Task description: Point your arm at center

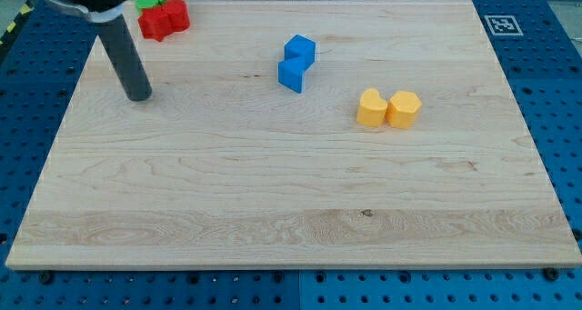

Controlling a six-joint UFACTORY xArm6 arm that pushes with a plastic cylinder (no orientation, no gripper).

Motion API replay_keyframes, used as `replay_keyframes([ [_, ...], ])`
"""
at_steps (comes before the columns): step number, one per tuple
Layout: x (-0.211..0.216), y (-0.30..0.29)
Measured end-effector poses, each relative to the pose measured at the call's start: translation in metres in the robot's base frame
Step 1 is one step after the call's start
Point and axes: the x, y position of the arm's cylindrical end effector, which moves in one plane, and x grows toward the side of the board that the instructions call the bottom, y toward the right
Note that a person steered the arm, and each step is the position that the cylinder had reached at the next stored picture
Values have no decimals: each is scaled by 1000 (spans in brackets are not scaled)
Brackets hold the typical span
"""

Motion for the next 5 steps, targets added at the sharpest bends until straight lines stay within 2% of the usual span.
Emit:
replay_keyframes([
  [4,16,67],
  [5,35,99],
])
